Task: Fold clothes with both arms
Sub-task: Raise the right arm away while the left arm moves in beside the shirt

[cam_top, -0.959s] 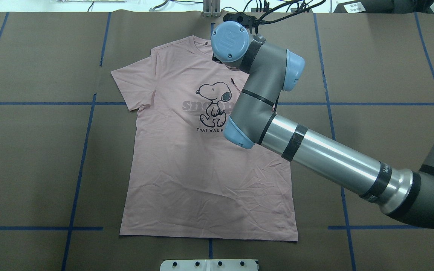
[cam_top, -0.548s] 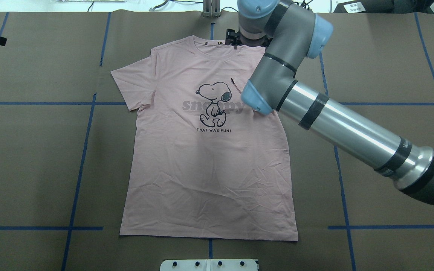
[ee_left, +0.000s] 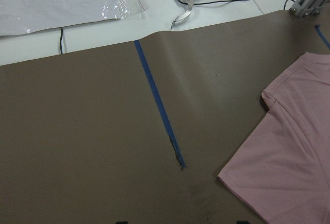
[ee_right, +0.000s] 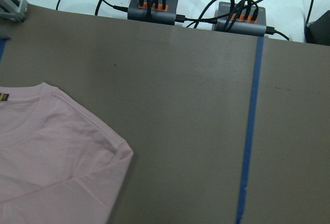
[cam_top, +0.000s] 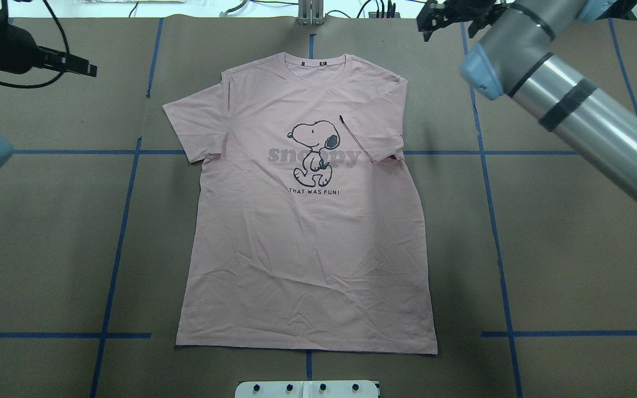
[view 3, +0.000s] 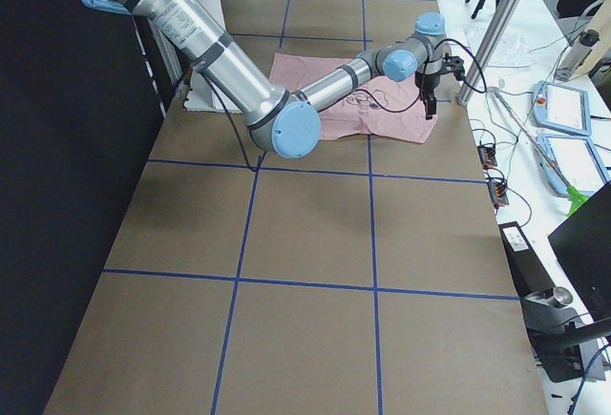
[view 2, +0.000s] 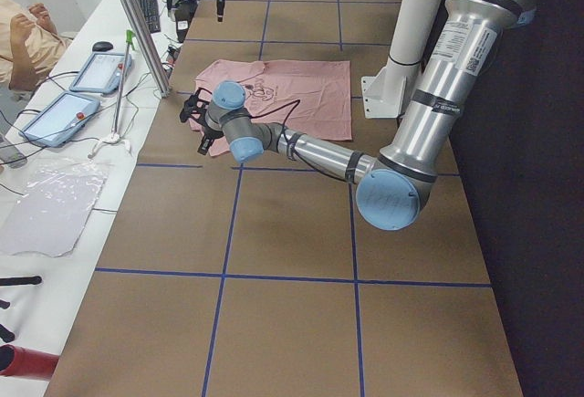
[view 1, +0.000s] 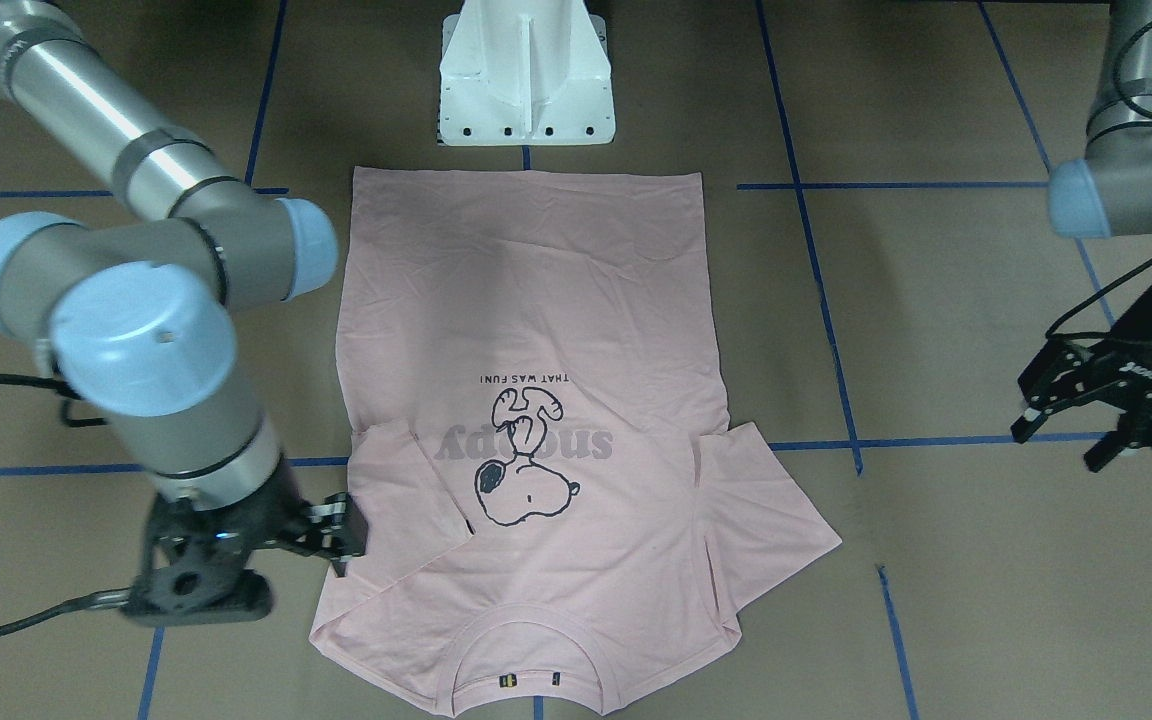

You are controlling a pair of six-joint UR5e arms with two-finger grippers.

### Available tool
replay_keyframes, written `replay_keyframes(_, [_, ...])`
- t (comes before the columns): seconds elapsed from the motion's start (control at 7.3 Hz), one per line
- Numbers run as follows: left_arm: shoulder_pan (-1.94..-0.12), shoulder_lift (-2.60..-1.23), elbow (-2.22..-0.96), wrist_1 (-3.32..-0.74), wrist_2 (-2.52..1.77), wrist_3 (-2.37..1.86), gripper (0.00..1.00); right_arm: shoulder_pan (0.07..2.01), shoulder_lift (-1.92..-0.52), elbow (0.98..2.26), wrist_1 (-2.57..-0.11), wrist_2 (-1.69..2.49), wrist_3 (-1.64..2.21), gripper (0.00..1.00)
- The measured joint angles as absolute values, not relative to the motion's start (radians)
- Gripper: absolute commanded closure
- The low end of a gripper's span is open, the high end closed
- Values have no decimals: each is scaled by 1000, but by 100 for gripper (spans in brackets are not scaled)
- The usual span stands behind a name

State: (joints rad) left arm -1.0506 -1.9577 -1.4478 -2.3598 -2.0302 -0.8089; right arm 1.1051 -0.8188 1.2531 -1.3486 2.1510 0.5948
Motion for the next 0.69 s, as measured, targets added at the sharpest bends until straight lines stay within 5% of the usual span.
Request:
replay_keyframes(0.14, [-996,-1994,-1406,-2362,-1954,-881,44,1141,-869,1266,-1315,2194,540,0])
replay_keyframes(0.69, [-839,-2107,-1203,-2414,-1721,-1048,45,1164,-924,1294,-1275,2214,517,0])
